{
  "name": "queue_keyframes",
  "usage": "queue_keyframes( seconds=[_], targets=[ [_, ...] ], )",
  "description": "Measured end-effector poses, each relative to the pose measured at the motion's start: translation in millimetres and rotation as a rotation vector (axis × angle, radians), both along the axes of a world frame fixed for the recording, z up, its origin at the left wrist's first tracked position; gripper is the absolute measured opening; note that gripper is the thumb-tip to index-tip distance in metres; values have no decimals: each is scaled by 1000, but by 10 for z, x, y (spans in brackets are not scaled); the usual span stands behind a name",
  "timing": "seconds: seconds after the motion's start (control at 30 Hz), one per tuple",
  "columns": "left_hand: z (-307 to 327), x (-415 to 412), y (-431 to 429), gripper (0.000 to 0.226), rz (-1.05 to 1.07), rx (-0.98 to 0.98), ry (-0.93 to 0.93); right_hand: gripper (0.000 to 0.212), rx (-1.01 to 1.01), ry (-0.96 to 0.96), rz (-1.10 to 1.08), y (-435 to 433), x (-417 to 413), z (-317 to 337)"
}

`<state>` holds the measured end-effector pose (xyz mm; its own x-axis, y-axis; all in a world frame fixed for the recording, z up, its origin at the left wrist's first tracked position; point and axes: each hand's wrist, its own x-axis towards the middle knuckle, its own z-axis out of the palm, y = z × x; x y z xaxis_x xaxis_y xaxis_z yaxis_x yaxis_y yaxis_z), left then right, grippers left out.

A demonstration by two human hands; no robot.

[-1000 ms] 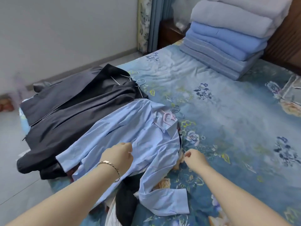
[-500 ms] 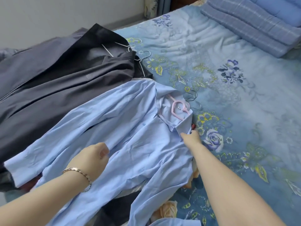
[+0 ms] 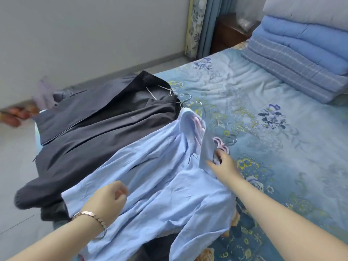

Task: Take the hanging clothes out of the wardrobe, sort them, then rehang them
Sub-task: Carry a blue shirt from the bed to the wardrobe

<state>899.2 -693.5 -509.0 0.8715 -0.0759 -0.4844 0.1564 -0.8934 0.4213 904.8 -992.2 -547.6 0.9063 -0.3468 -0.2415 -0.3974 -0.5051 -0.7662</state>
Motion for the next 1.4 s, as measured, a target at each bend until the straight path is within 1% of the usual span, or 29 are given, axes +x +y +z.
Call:
queue_keyframes(
  seconds=[0.13, 0.2, 0.23, 0.27, 0.37, 0.4, 0.5, 0.57, 0.6, 0.67, 0.7, 0.73, 0.83, 0.87, 1.03, 1.13, 1.23, 1.4],
  targets=[
    [643, -124, 316, 28, 59, -22, -67, 4, -110, -66, 299, 478, -85, 662],
    [950, -200, 556, 30, 108, -32, -109, 29, -158, -125, 433, 782, -128, 1028],
    [1117, -248, 696, 31, 141, -37, -135, 38, -162, -146, 485, 950, -158, 1232],
    [1279, -309, 845, 32, 169, -40, -160, 39, -172, -169, 545, 1112, -185, 1418],
    [1754, -555, 1327, 26, 256, -44, -220, 24, -225, -207, 723, 1628, -279, 1962],
    [1899, -664, 1510, 25, 292, -45, -243, 26, -243, -232, 775, 1814, -319, 2139],
    [2357, -1120, 2105, 31, 442, -32, -308, 45, -303, -308, 949, 2464, -548, 2710],
    [2609, -1434, 2449, 29, 509, -19, -334, 48, -311, -366, 1009, 2845, -740, 3014],
    [2748, -1644, 2645, 27, 547, 1, -350, 44, -301, -363, 1041, 3059, -879, 3198],
    [3014, -2224, 3128, 21, 641, 28, -381, 30, -275, -335, 1133, 3583, -1249, 3554],
    [3106, -2415, 3273, 17, 653, 38, -395, 24, -260, -330, 1152, 3744, -1358, 3668],
    [3171, -2578, 3412, 15, 671, 48, -405, 21, -258, -331, 1171, 3887, -1470, 3785],
    [3468, -3507, 4028, 13, 813, 83, -405, 10, -303, -368, 1315, 4573, -2026, 4186],
    [3547, -3847, 4227, 13, 865, 86, -416, 11, -307, -371, 1363, 4809, -2242, 4309],
    [3855, -5523, 5099, 19, 1115, 123, -491, 38, -285, -403, 1549, 5955, -3414, 4800],
    [4005, -6512, 5491, 17, 1260, 154, -521, 40, -273, -422, 1628, 6594, -4161, 5002],
    [4106, -7421, 5805, 24, 1405, 174, -567, 41, -286, -456, 1729, 7159, -4880, 5176],
    [4269, -8667, 6065, 14, 1606, 293, -624, 44, -254, -520, 1910, 7920, -5926, 5385]
  ],
)
